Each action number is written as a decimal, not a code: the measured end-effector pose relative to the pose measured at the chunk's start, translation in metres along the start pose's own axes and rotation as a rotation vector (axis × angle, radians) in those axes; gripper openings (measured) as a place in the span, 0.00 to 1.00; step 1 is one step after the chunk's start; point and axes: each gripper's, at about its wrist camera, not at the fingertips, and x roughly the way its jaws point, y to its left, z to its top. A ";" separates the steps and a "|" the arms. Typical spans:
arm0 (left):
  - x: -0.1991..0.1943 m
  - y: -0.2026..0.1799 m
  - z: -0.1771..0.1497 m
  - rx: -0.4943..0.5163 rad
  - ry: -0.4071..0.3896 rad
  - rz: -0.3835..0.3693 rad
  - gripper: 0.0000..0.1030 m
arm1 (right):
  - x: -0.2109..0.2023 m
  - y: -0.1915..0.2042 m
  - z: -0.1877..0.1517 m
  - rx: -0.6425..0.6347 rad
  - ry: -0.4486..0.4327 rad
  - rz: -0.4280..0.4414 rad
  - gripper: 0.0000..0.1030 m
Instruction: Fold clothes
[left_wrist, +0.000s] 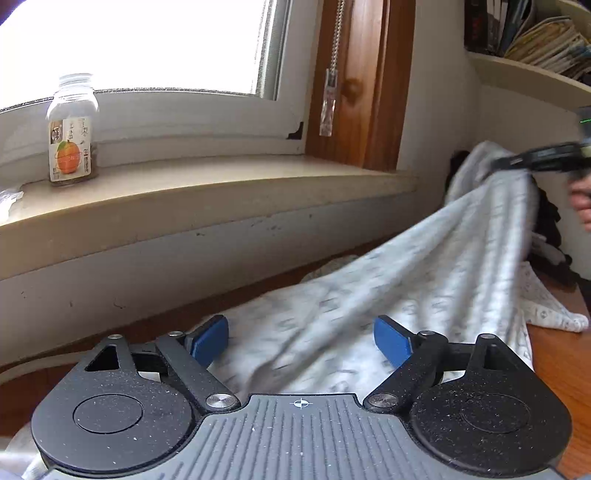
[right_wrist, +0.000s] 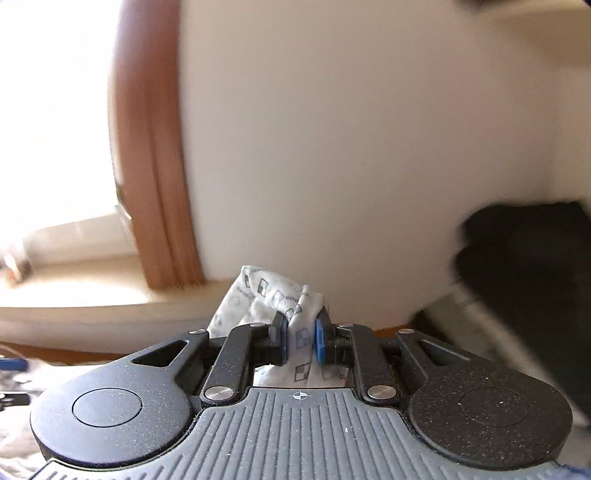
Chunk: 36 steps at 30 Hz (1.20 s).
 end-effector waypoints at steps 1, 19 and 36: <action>0.000 -0.001 0.000 -0.002 0.001 -0.002 0.86 | -0.017 -0.001 -0.003 -0.005 0.015 -0.005 0.15; 0.005 -0.008 0.000 0.036 0.052 -0.030 0.93 | 0.038 0.042 -0.042 -0.078 0.245 0.092 0.55; 0.002 -0.009 -0.001 0.041 0.057 -0.027 0.94 | 0.019 0.024 -0.038 -0.143 0.120 -0.089 0.05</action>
